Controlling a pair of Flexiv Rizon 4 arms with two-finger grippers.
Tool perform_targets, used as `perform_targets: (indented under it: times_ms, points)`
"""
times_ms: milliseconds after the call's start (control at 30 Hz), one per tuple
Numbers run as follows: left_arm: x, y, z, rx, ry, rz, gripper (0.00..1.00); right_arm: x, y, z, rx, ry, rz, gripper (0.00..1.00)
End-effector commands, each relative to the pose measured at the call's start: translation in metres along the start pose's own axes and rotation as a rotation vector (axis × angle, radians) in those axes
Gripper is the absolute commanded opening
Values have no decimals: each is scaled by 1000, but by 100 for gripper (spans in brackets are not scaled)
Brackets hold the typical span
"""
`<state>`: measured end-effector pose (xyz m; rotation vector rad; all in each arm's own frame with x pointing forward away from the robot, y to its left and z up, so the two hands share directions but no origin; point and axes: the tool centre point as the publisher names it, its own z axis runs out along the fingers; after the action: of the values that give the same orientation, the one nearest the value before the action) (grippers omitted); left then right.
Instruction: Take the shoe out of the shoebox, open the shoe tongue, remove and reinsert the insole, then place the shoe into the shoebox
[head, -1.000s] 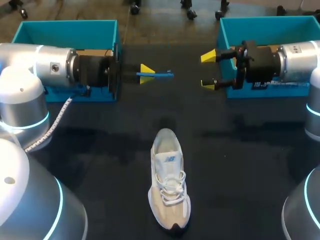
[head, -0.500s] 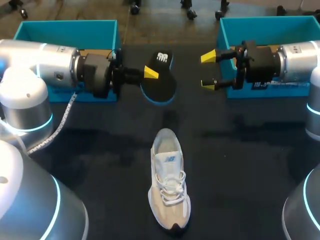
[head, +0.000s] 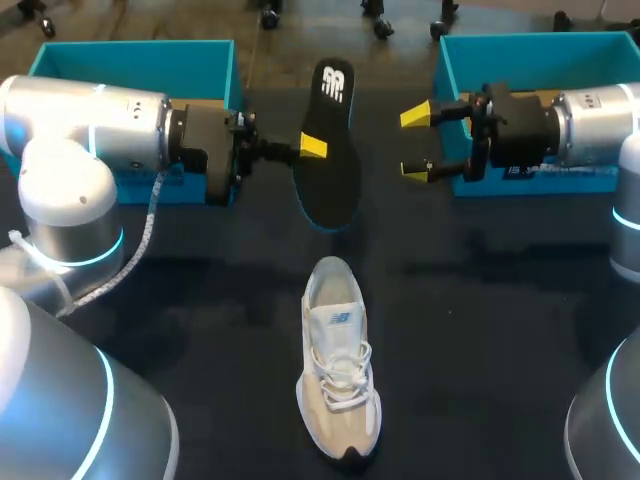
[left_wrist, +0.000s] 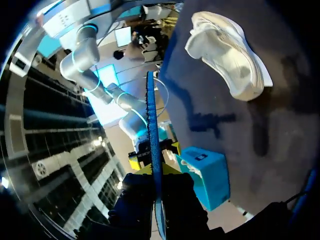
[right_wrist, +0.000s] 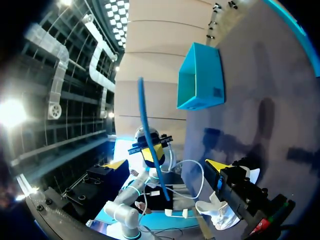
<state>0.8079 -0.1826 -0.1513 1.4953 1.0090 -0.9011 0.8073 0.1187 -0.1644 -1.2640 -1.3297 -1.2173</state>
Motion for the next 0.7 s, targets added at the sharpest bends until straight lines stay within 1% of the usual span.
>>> perform_targets:
  times_ms: [33,167,300,467,700]
  points:
    - [2,-1,4,-13,-25,-7,0,-7,-7,8,-12,10,-5,100]
    - [6,-1,9,-8,-42,-75,0,-13,-12,14,-15,22,-27,100]
    - [7,-1,12,-10,-42,-94,0,-15,-15,19,-10,30,-57,100]
    - [8,2,16,-32,-33,-115,0,-16,-19,30,1,24,-74,100]
    - [19,4,25,-42,-23,-154,0,-15,-20,48,22,9,-108,100]
